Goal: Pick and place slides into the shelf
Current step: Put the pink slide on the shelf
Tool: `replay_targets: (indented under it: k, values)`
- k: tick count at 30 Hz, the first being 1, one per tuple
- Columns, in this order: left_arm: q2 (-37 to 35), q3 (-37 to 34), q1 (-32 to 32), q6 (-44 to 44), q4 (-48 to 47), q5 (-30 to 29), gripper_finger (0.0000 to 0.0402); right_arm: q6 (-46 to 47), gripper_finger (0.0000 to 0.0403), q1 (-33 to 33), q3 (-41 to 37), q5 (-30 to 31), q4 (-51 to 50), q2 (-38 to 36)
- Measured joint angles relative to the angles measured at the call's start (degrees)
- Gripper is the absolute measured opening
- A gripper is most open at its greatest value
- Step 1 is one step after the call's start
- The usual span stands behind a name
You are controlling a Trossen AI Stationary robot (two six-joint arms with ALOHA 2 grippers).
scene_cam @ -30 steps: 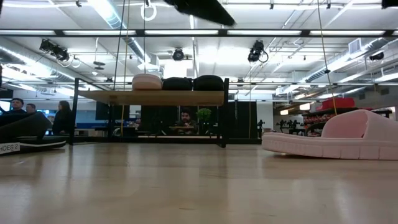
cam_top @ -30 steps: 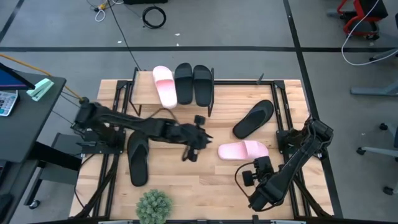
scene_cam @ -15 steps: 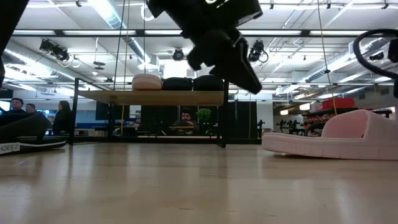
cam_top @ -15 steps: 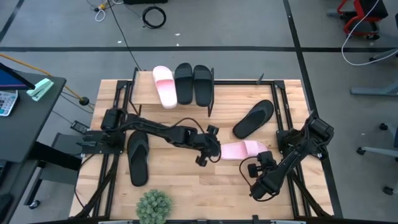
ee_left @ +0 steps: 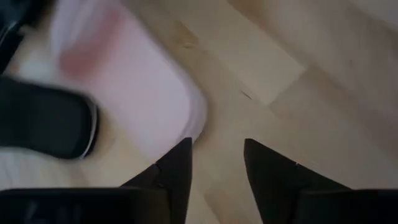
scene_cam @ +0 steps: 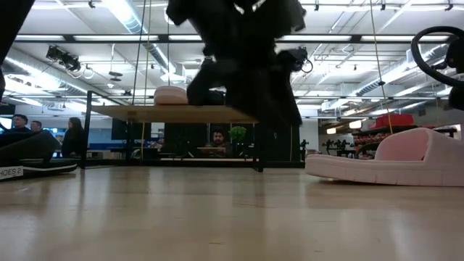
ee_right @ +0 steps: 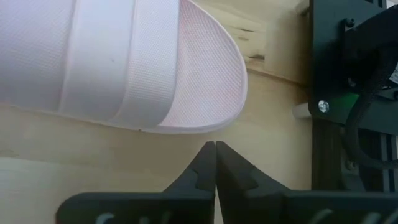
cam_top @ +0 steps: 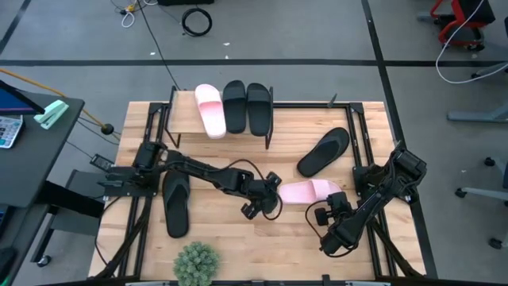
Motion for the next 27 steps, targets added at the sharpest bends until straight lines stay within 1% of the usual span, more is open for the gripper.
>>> replay_targets:
  k: [4,7,9,11,14,22,27]
  values:
    - [3.55,-0.02,-0.23,5.50,4.01,-0.24,0.0185,-0.02,0.0009,-0.02,0.00,0.02,-0.02,0.02]
    - [5.00,-0.02,-0.15,6.55,7.31,-3.82,0.0199,-0.02,0.0008,-0.02,0.00,0.02,-0.02,0.00]
    - [5.38,-0.04,-0.08,7.02,7.84,-6.51,0.0205,-0.04,0.0008,-0.02,0.00,0.02,-0.12,-0.04]
    - [5.40,-0.06,-0.05,7.31,8.84,-7.36,0.0207,-0.04,0.0009,-0.02,0.00,0.02,-0.35,-0.11]
    - [5.36,-0.04,0.25,8.42,9.21,-7.34,0.0206,-0.04,0.0010,-0.02,0.00,0.02,-0.33,-0.11]
    - [6.21,-0.13,0.95,7.95,9.43,-6.43,0.0185,-0.07,0.0009,0.00,0.02,0.00,0.83,-0.13]
    - [6.56,-0.07,1.04,7.67,11.90,-6.42,0.0176,-0.09,0.0012,0.00,0.02,0.00,1.25,-0.13]
